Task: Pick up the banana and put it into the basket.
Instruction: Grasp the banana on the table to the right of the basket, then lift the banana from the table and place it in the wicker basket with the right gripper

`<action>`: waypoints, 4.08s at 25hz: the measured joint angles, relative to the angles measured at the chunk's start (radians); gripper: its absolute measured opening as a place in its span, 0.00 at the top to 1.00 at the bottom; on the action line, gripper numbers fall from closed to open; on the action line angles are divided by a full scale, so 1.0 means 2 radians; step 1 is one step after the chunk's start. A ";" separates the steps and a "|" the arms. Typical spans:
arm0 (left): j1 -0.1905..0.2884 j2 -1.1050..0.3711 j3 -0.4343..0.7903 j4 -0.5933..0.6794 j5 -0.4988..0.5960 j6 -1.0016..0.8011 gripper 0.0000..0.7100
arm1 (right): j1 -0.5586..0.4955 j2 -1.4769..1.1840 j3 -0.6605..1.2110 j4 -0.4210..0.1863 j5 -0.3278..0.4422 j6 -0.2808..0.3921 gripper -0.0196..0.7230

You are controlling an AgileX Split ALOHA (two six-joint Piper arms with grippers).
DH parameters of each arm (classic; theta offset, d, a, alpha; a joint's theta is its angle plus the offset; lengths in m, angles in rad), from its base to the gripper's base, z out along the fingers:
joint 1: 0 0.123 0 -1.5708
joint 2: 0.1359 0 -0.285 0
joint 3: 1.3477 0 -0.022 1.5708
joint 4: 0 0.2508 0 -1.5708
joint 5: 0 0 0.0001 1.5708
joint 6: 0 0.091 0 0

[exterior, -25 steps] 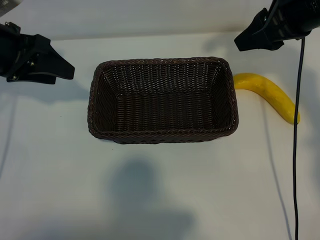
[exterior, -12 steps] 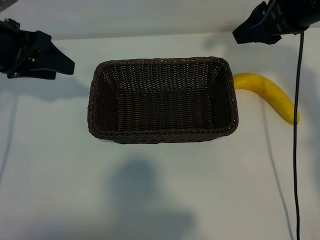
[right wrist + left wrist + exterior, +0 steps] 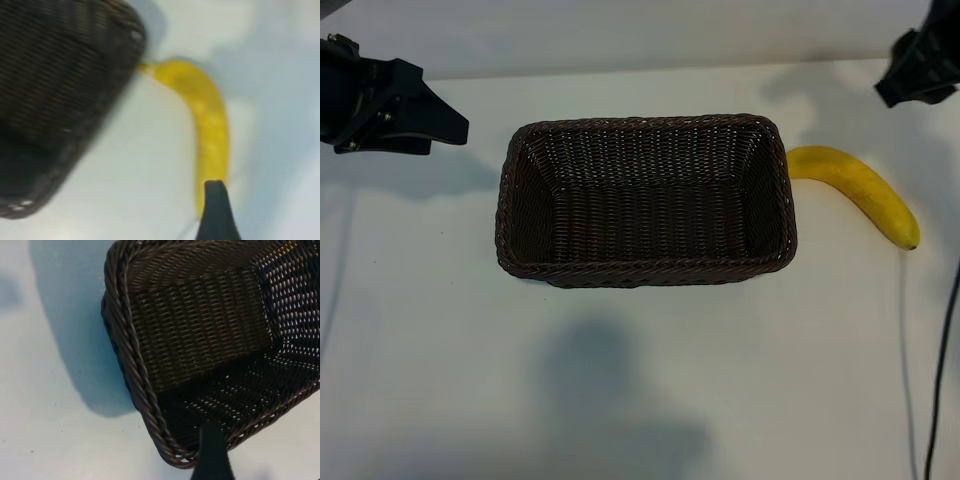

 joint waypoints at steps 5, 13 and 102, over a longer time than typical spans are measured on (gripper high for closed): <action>0.000 0.000 0.000 0.000 0.000 0.000 0.23 | 0.000 0.041 0.000 -0.019 0.001 0.018 0.30; 0.000 0.000 0.000 0.000 -0.002 0.000 0.23 | -0.009 0.136 0.000 0.013 -0.003 -0.009 0.30; 0.000 0.000 0.000 0.001 -0.033 0.013 0.23 | 0.032 0.062 -0.064 0.237 0.067 -0.126 0.42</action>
